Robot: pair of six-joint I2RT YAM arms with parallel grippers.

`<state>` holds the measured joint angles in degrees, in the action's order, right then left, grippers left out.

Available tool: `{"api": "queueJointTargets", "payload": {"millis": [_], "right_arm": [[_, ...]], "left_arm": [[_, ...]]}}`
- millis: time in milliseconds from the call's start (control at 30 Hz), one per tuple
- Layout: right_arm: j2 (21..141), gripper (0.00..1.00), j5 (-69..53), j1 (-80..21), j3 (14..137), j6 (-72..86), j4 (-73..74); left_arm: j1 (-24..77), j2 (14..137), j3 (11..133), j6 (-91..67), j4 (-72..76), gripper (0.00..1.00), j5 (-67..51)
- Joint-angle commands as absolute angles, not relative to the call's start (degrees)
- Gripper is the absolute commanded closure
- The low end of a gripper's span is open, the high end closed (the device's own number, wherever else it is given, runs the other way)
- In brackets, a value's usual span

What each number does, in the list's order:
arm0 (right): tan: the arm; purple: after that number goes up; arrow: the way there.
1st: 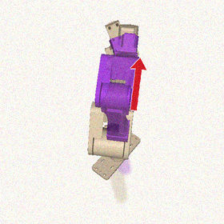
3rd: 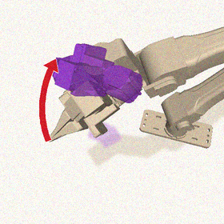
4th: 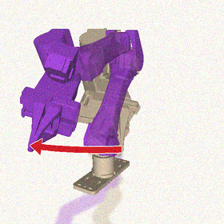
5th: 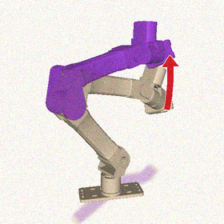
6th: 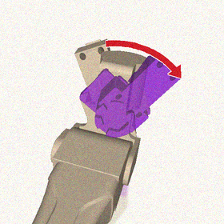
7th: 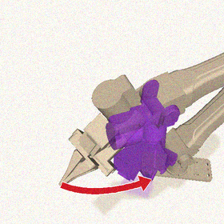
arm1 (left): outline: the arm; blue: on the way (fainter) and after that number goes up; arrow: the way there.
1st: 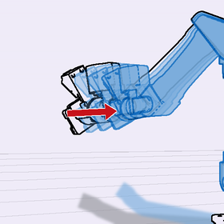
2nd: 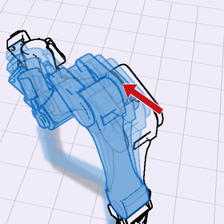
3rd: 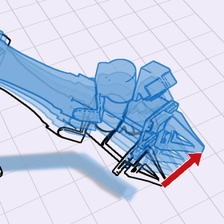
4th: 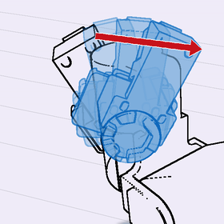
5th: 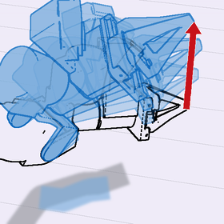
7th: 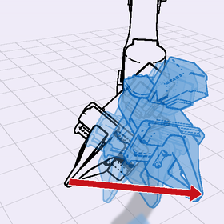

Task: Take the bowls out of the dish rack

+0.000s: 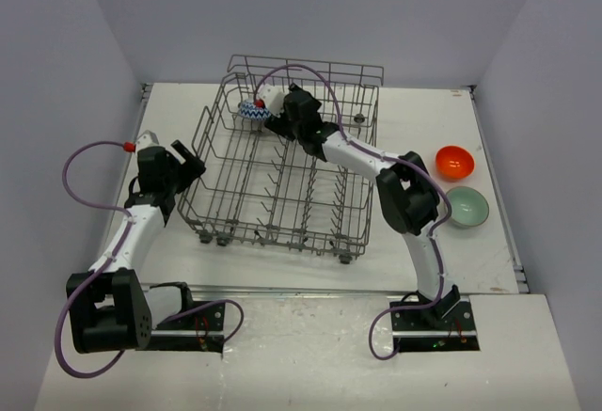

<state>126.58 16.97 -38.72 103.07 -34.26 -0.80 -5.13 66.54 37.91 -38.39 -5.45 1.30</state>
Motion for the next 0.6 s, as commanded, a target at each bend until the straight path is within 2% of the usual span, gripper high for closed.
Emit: {"api": "queueJointTargets", "payload": {"millis": [0,267,567], "right_arm": [[127.97,0.12,16.53,-38.50,105.91,-34.28,-0.71],[124.89,0.12,15.82,-38.32,100.90,-32.87,-2.20],[128.76,0.12,16.26,-37.44,103.62,-34.45,-3.08]], "left_arm": [[-5.45,64.69,38.67,-37.62,-5.71,0.11,3.34],[-5.45,64.51,39.46,-36.91,-6.50,0.10,4.66],[-5.45,62.49,38.50,-36.74,-6.50,0.08,4.75]]}}
